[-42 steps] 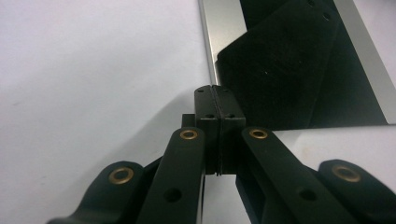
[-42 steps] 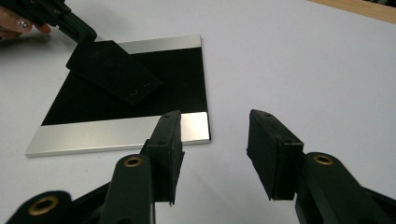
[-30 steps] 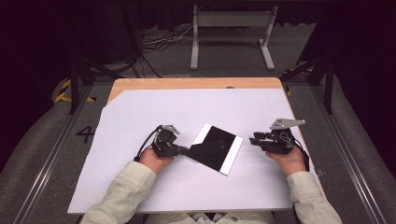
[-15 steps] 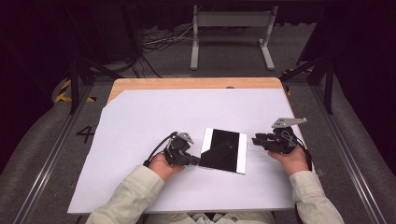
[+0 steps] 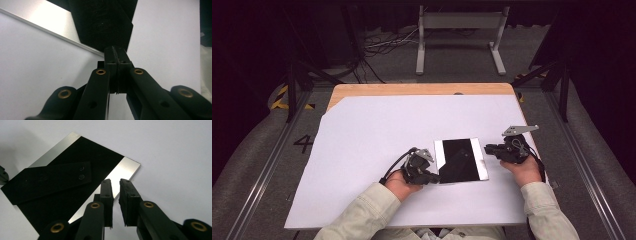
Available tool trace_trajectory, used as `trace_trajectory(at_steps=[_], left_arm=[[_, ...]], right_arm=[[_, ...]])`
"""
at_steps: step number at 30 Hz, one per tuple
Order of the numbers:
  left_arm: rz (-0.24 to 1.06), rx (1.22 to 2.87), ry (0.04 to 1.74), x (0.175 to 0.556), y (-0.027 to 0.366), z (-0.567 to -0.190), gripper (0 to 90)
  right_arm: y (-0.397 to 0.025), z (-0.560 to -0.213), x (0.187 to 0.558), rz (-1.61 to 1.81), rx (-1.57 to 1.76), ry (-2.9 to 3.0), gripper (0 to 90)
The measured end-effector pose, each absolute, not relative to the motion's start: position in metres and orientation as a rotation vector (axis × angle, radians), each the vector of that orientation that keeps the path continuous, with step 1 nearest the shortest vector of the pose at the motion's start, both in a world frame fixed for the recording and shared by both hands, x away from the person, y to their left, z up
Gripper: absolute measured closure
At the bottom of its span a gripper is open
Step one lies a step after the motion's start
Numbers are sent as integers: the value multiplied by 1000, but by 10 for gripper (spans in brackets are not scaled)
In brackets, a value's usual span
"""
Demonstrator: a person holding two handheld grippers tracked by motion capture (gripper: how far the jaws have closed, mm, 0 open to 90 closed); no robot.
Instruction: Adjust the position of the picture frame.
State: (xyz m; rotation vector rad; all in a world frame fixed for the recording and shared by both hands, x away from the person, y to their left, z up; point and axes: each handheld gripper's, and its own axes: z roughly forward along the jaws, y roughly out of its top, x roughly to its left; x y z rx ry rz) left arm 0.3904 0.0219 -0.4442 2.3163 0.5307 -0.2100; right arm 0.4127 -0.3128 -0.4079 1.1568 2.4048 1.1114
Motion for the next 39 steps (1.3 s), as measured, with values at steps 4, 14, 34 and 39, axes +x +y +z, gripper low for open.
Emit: trace_trajectory(at_steps=[4, 14, 34, 39], left_arm=[[-196, 2291, 548, 394, 32, -438, 875], [-95, 2218, 638, 405, 77, -430, 785], [42, 2134, 738, 417, 115, -428, 603], [40, 2125, 754, 419, 118, -428, 603]], right_arm=[[-314, -408, 415, 1105, 1161, 2394, 841], [-305, -417, 431, 1032, 1176, 2413, 895], [-280, -426, 474, 864, 1321, 2449, 900], [-255, -426, 483, 862, 1269, 2477, 899]])
